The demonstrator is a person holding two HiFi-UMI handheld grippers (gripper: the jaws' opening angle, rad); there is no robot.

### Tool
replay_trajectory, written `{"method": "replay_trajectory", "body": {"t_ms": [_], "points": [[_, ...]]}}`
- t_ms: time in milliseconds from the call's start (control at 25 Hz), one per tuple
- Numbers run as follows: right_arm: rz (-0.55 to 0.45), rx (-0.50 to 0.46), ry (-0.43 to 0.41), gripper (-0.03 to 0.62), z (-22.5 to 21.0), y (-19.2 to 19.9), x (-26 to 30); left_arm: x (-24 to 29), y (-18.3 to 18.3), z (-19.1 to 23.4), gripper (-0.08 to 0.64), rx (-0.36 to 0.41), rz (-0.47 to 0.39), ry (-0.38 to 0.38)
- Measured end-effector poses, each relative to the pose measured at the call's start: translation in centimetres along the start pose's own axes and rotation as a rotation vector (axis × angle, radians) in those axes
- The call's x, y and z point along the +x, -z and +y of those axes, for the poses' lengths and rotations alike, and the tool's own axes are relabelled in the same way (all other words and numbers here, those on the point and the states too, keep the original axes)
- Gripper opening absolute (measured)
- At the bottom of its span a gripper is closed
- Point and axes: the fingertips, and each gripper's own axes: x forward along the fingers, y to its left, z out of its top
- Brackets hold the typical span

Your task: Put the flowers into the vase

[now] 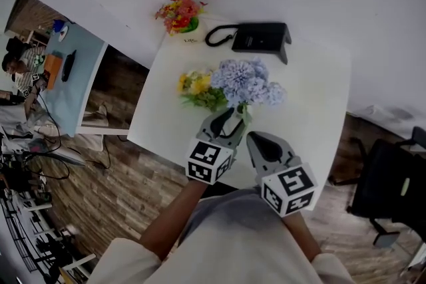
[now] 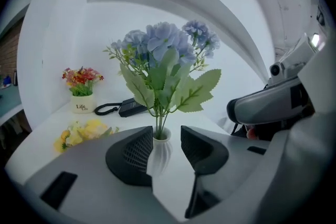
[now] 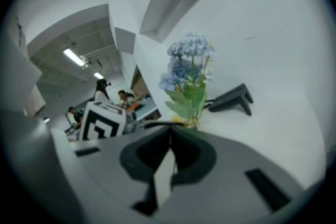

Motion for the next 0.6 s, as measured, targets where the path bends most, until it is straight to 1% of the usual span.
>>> {"method": "replay_trajectory", "body": {"t_ms": [80,200,400,600], "points": [[-0.001,-0.008,-0.002,0.023,0.2,0.0,-0.2,-0.5,0.0,-0.2,0.169,0.008,-0.010,-0.010],[-0.001,-0.023,-0.008,0.023,0.6,0.1,-0.2,-1.3,0.0,0.0,0.162,-0.050,-0.043,-0.020],[-0.002,-0.054,-0.018,0.023,1.4,0.2,-0.3,-3.1,-0.2,0.3,0.070,-0.092,-0.097,-0.060],[-0.012,-0.087,-0.026,0.023,2.5,0.2,-0.8,-5.2,-0.1,0.5,0.024,-0.146,-0.136,-0.087]]}}
